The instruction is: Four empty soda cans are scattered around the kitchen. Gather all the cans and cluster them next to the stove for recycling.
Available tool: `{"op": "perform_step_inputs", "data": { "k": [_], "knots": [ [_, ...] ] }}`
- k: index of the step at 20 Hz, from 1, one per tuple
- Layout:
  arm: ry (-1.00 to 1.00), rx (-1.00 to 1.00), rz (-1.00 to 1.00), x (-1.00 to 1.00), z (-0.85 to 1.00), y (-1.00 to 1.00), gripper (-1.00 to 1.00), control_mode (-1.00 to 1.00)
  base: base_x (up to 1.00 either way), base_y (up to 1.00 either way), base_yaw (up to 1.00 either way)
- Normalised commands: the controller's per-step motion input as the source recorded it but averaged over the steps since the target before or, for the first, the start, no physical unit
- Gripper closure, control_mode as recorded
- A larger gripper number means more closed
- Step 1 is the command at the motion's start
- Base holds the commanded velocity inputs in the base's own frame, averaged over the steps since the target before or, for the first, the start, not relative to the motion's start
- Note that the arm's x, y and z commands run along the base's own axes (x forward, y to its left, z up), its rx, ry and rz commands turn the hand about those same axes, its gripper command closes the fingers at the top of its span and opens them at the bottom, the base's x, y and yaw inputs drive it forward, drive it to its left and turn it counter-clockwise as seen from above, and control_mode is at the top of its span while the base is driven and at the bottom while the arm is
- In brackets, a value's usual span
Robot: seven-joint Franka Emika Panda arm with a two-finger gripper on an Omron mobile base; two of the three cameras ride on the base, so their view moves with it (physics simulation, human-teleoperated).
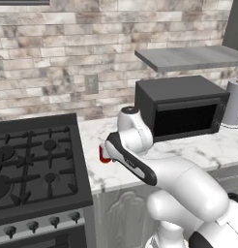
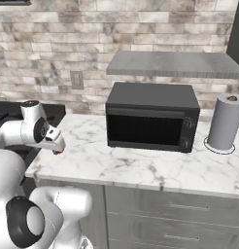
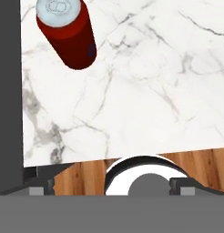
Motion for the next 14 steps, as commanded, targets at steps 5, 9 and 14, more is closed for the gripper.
{"op": "perform_step_inputs", "data": {
  "k": [5, 9, 14],
  "knots": [
    [0.0, 0.0, 0.0, 0.0, 0.0, 0.0, -1.0, 1.0, -0.01, -0.54, 0.0],
    [0.0, 0.0, 0.0, 0.0, 0.0, 0.0, -1.0, 1.0, -0.05, -0.63, 0.0],
    [0.0, 0.0, 0.0, 0.0, 0.0, 0.0, -1.0, 1.0, -0.13, -0.65, 0.0]
  ]
}}
